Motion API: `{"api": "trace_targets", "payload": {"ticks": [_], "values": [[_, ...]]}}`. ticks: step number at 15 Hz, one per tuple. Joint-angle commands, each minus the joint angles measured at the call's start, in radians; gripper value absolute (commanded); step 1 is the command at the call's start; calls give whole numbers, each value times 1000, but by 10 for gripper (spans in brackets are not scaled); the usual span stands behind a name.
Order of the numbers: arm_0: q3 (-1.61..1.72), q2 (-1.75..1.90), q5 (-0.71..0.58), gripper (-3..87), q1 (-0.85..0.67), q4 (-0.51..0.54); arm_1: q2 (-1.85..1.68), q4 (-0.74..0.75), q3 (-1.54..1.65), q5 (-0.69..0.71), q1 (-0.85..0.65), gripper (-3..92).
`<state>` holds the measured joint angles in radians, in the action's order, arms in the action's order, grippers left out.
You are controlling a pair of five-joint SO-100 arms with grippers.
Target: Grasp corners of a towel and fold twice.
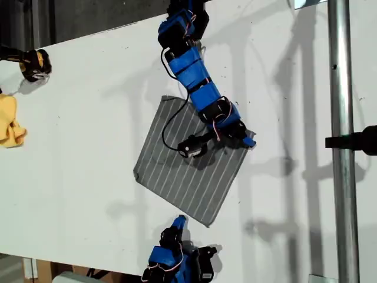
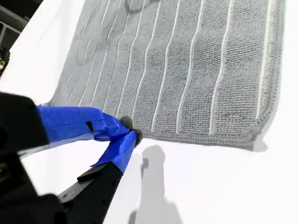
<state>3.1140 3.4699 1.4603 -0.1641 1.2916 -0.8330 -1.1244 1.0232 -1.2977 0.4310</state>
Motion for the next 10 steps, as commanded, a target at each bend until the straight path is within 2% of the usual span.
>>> {"api": "trace_targets", "payload": {"ticks": [1,4,10], "values": [[6,6,0,-21,9,2,-2,-18,-26,11,-18,260],[6,6,0,-21,11,2,8,-97,-26,2,-25,189],[6,6,2,-21,11,2,91,-199,-67,-14,-21,191]]}}
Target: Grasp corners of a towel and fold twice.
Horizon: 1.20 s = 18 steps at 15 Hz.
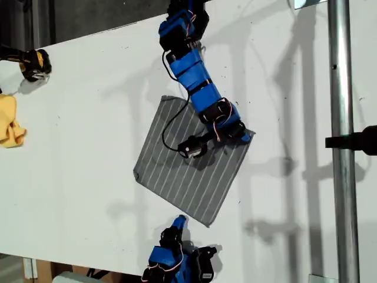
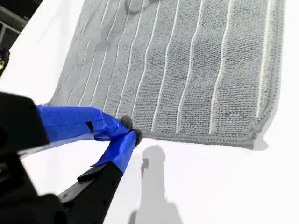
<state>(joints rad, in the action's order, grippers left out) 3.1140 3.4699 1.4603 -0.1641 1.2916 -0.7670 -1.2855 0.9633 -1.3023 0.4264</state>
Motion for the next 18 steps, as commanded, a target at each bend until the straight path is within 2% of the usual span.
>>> {"api": "trace_targets", "payload": {"ticks": [1,5,14,18], "values": [[6,6,2,-21,11,2,40,-67,-17,-18,-15,183],[6,6,2,-21,11,2,29,-126,-17,-66,-5,-1],[-9,6,-18,-22,15,-21,-64,-120,-17,-64,-6,-1],[-242,-69,-35,-23,46,5,-77,-83,-15,-51,-26,-1]]}}
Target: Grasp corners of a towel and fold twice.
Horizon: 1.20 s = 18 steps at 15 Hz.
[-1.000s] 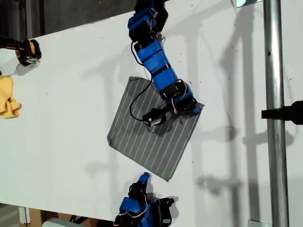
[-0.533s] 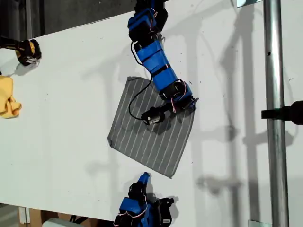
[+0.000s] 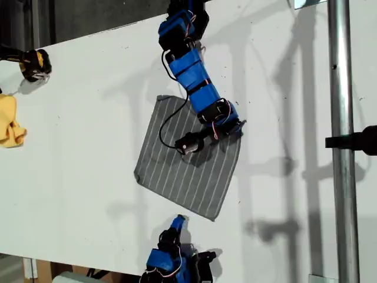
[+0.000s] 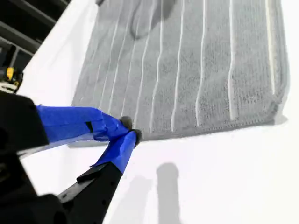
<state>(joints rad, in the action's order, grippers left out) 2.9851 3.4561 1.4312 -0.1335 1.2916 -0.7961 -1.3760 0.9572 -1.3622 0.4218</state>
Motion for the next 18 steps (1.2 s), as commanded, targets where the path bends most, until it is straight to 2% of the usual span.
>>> {"api": "trace_targets", "payload": {"ticks": [1,4,6,9,12,15,17,18], "values": [[-201,-170,-6,-23,25,2,-48,14,-9,9,-25,-1],[-488,-589,-80,-23,97,-52,-48,18,-9,14,-32,-1],[-666,-816,-166,-23,140,-29,-51,23,-9,15,-37,-1],[-939,-1104,-342,-23,184,110,-57,38,-2,15,-40,-1],[-1094,-1209,-499,-23,230,166,-66,40,3,15,-41,-1],[-1227,-1312,-575,-23,291,255,-69,48,9,15,-43,-1],[-1261,-1362,-577,-21,305,278,-69,55,12,18,-48,-1],[-1272,-1376,-565,9,301,295,-69,57,12,20,-48,-1]]}}
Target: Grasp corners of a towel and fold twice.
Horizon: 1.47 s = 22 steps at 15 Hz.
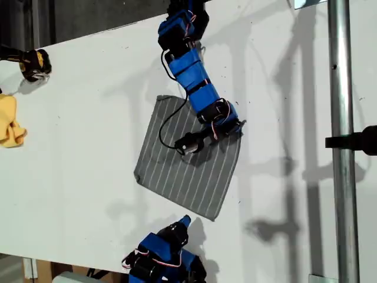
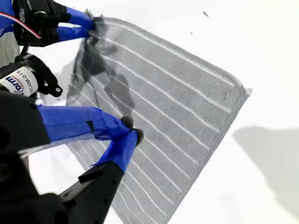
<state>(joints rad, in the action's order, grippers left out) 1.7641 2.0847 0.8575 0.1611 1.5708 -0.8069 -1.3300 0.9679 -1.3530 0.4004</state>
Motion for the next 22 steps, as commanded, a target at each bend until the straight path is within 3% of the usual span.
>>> {"api": "trace_targets", "payload": {"ticks": [1,2,5,8,15,22], "values": [[-75,-31,20,145,9,54,-58,11,5,12,-26,-1],[-89,-54,-14,271,48,57,-58,11,8,12,-26,-1],[-94,-115,-40,319,55,58,-61,12,8,12,-23,-1],[-20,-129,-49,305,41,26,-63,12,9,12,-18,-1],[387,-91,-9,256,37,-305,-98,12,37,9,0,-1],[549,-115,37,239,54,-448,-100,18,37,0,11,-1]]}}
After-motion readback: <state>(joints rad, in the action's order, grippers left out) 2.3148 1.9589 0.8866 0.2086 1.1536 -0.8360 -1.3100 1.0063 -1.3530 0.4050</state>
